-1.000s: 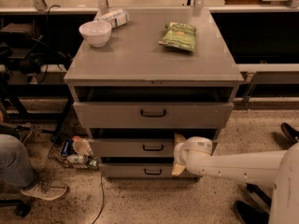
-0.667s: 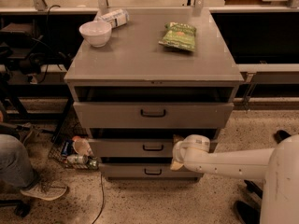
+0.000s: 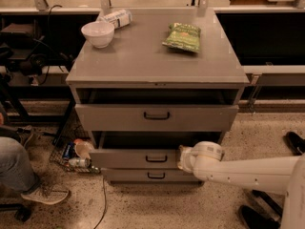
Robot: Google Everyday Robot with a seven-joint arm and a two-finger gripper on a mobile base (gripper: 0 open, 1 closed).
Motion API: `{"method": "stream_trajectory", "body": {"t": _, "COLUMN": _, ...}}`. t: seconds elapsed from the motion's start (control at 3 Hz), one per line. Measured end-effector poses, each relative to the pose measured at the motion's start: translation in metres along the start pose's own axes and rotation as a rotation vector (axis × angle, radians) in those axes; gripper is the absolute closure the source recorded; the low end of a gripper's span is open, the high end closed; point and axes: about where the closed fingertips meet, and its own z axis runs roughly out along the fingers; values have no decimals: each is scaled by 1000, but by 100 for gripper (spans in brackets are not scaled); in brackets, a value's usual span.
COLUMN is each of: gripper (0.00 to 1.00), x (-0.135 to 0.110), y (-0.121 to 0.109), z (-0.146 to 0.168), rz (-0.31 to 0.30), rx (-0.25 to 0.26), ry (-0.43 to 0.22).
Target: Open middle drawer
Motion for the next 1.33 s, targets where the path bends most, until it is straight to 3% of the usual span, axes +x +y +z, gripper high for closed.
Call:
{"method": "stream_trajectory", "body": {"t": 0.33, "gripper": 88, "x": 5, "y": 7, "z": -12, "rz": -4, "rx": -9, "ry": 1}}
{"method": "stream_trajectory", "body": {"t": 0.67, "gripper": 100, "x": 4, "y": 4, "z": -17, "rz": -4, "rx": -9, "ry": 2}}
{"method": "stream_trajectory", "body": {"t": 1.0, "gripper": 100, "x": 9, "y": 23, "z": -30, "rz": 25, "rx": -48, "ry": -5}}
{"method": "stream_trajectory", "body": {"t": 1.33, "gripper": 100, "x": 14, "y": 60, "z": -74, "rz": -11, "rx": -119, "ry": -35}}
